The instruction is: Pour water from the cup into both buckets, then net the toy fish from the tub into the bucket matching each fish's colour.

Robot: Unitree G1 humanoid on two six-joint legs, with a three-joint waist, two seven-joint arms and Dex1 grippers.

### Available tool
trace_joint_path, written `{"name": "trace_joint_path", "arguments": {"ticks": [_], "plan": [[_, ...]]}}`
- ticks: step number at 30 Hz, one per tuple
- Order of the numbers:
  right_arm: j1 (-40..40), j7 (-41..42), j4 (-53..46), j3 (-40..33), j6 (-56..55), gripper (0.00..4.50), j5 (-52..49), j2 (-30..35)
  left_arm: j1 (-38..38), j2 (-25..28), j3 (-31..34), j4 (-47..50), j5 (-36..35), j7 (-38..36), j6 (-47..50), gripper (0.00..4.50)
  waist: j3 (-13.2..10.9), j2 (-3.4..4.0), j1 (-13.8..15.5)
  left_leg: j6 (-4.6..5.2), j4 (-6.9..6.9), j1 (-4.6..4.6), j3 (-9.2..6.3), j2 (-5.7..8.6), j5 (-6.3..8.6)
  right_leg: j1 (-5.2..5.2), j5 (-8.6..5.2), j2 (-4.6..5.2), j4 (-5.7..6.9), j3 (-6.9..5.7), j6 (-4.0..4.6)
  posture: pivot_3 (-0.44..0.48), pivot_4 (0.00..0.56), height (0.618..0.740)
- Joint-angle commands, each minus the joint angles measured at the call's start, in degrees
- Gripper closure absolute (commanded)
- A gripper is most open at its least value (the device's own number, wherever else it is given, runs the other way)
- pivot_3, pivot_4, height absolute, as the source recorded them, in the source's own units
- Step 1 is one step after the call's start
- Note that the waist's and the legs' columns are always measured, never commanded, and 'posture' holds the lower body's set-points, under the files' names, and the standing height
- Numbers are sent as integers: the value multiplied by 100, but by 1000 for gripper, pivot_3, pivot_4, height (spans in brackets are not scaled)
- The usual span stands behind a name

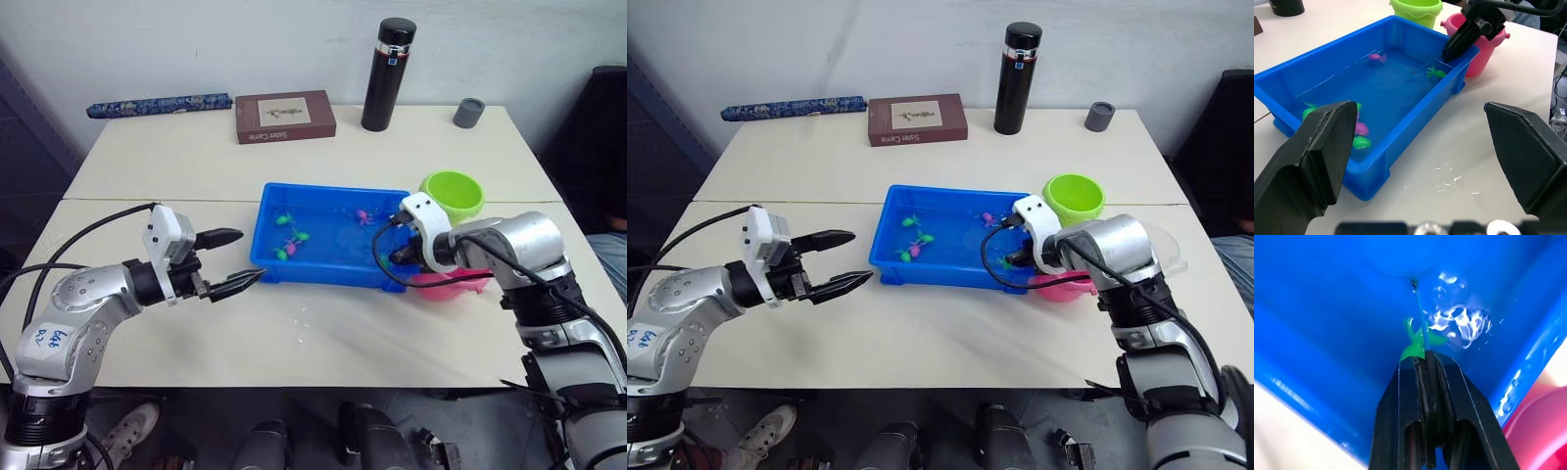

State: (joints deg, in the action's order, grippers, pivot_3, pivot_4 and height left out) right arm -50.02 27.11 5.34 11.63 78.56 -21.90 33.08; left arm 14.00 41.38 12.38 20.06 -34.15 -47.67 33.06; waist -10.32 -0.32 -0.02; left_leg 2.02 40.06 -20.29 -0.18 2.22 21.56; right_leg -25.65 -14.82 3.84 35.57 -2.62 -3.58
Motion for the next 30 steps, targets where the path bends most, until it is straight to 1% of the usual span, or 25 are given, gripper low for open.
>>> {"name": "trace_joint_path", "arguments": {"ticks": [1, 5, 9, 18, 25, 30], "plan": [[-121, -212, 165, -290, -182, 4500, 219, -74, 112, 84, 25, 106, 0, -45, -110, 28, 0, 0, -3, 0, 0, -1, 0, 1, 0, 0, 0, 0, 0, 0, 0, 0, 150, 739], [-196, -421, 335, -526, -390, 4500, 341, -259, 137, 85, 15, 88, 16, -70, -123, 28, 0, 0, -3, 0, -1, -1, -1, 1, 0, 0, 0, 1, -1, -2, 0, 0, 150, 739], [-233, -477, 354, -636, -496, 4500, 374, -302, 170, 139, -27, 10, 81, -202, -188, 28, 0, 0, -6, 0, 0, -1, -1, 2, 0, 0, 0, 1, 0, -2, 0, 0, 150, 739], [-155, -409, -14, -860, -537, 4500, 357, -96, 355, 198, -31, -264, 147, -326, -342, 28, -1, 1, -10, 0, -1, -2, -3, 1, 0, -1, 0, 1, 0, -2, 0, 0, 150, 739], [67, -416, -454, -974, -315, 4500, 303, 113, 402, 170, -64, -323, 153, -324, -381, 28, -1, 1, -5, 0, -1, -5, -7, 1, 0, -1, 0, 1, -2, -5, 0, 0, 150, 739], [175, -387, -588, -902, -41, 4500, 307, 200, 484, 169, -101, -401, 150, -335, -410, 28, -1, 1, -8, 0, -1, -5, -8, 1, 0, -2, 0, 2, -2, -5, 0, 0, 150, 739]]}}
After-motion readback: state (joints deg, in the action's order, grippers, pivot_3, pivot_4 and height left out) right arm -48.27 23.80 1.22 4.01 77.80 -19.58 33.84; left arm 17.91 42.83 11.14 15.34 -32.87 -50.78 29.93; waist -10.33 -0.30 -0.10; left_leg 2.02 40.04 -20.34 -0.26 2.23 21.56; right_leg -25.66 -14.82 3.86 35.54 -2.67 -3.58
